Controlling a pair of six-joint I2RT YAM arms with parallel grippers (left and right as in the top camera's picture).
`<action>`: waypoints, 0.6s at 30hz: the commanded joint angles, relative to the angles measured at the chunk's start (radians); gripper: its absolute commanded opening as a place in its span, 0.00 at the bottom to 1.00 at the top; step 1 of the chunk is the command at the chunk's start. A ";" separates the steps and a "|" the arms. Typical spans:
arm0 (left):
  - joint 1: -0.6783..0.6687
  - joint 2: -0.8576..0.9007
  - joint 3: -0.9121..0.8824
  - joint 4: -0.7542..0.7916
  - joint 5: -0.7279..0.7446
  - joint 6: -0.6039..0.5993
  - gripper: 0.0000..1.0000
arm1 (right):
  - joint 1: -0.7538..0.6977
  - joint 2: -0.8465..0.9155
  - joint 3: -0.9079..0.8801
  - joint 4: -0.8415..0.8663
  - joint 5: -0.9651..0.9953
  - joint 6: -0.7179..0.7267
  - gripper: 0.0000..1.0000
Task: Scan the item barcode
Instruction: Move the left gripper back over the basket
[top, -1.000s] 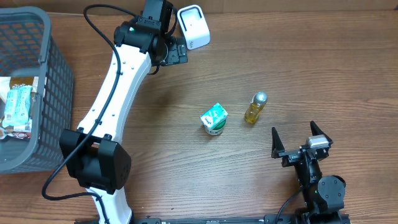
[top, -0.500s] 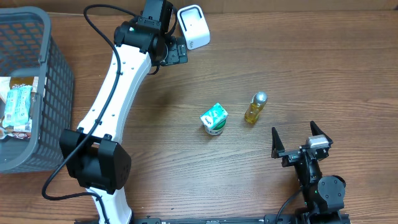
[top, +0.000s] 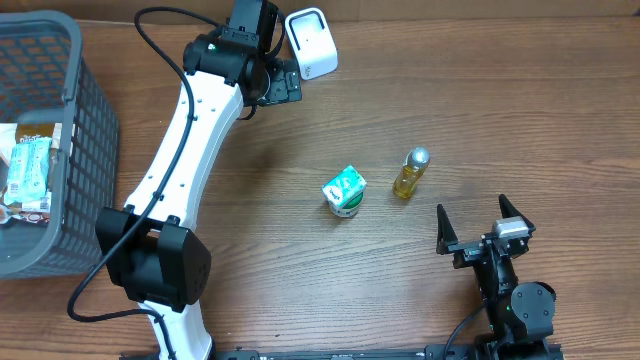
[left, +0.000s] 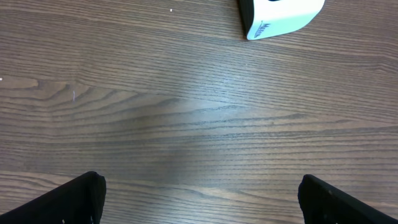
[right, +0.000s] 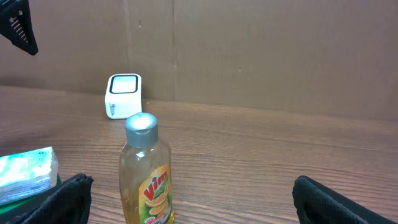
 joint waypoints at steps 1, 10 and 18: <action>0.005 -0.018 0.017 0.013 -0.009 0.018 1.00 | -0.006 -0.007 -0.010 0.006 -0.006 -0.001 1.00; 0.024 -0.098 0.018 -0.234 -0.198 -0.006 0.51 | -0.006 -0.007 -0.010 0.006 -0.006 -0.001 1.00; 0.026 -0.251 0.018 -0.544 -0.462 -0.241 0.04 | -0.006 -0.007 -0.010 0.006 -0.006 -0.001 1.00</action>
